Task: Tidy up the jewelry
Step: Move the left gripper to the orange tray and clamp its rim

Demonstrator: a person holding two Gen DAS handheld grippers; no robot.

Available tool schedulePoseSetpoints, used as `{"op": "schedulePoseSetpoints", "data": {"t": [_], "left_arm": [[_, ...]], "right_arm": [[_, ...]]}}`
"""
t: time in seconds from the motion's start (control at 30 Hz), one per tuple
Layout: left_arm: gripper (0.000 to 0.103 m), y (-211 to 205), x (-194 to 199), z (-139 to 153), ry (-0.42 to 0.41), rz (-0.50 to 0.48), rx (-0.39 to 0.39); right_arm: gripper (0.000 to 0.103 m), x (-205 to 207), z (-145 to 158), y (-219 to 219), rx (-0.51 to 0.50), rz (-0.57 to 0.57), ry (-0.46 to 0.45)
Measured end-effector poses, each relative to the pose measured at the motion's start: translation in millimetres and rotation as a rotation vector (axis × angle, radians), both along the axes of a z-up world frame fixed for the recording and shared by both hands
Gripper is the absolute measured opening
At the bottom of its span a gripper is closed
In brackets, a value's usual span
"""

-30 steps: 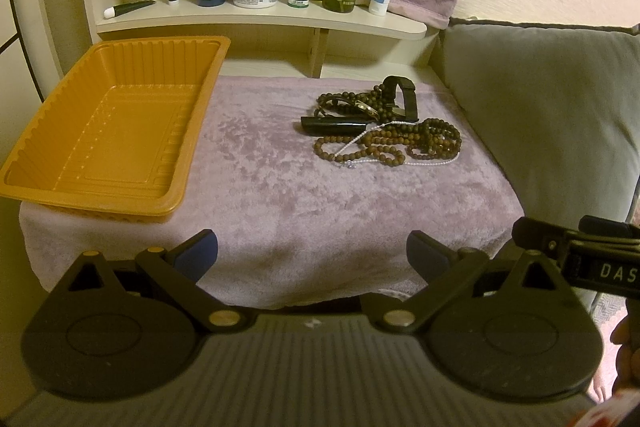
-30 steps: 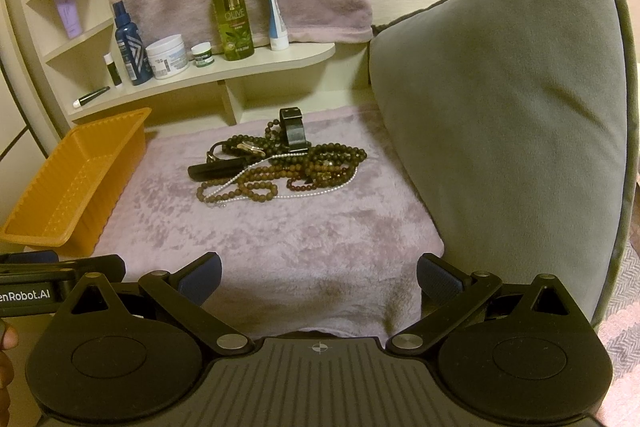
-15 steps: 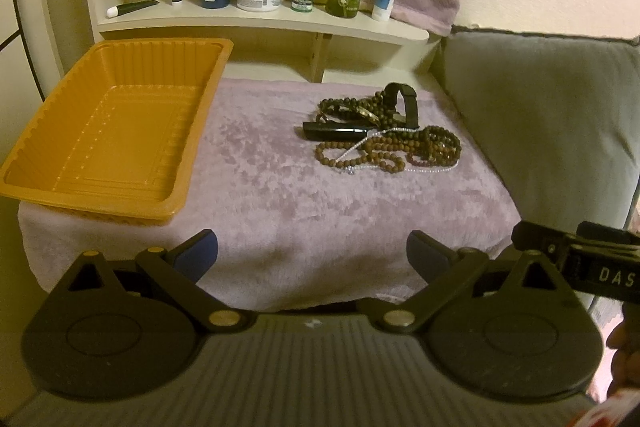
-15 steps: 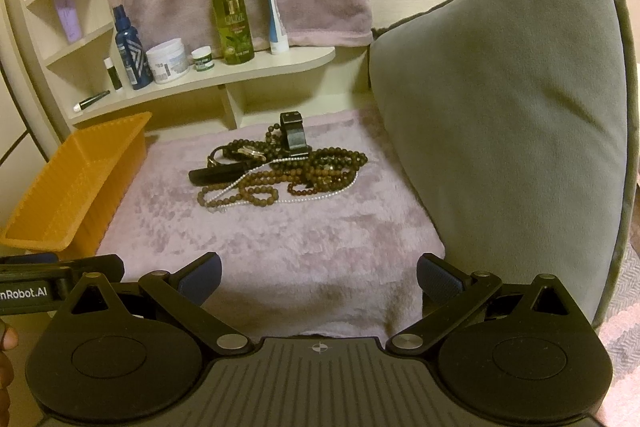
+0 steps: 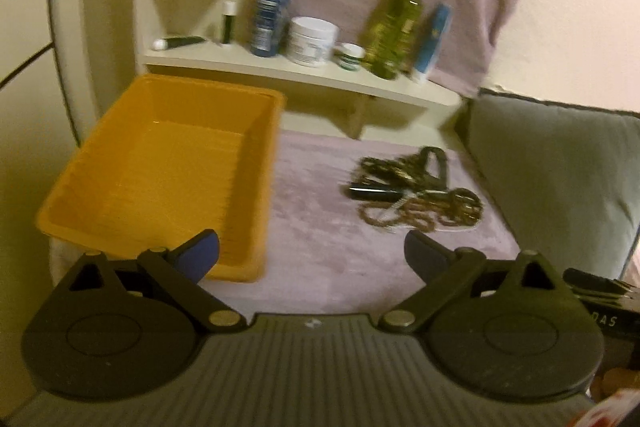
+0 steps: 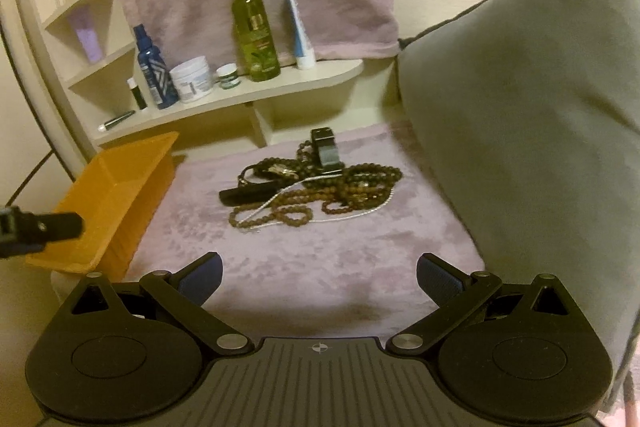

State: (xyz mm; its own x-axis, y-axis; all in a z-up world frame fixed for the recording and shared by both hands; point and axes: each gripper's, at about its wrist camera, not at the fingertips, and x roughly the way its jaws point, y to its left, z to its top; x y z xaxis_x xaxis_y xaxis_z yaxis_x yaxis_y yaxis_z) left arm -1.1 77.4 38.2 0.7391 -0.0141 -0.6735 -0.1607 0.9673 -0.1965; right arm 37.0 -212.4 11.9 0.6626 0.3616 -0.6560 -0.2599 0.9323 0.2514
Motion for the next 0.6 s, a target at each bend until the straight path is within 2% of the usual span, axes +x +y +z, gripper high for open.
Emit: {"op": "schedulePoseSetpoints", "data": {"t": [0.17,0.27,0.43,0.5,0.57,0.6], "left_arm": [[0.095,59,-6,0,0.024,0.03,0.022],[0.089,97,-11,-2,0.04,0.063,0.066],[0.08,163,-18,-11,0.086,0.115,0.092],[0.072,181,-18,-17,0.109,0.126,0.099],[0.068,196,-17,-23,0.119,0.106,0.098],[0.062,200,-14,-26,0.128,0.094,0.089]], "right_arm": [[0.103,9,-4,8,0.008,0.029,0.009],[0.103,16,-6,12,0.019,0.029,0.014],[0.103,24,-9,22,0.019,0.028,0.029],[0.103,26,-11,26,0.015,0.035,0.035],[0.103,27,-12,31,0.008,0.04,0.043],[0.103,27,-13,33,0.004,0.042,0.045]]}}
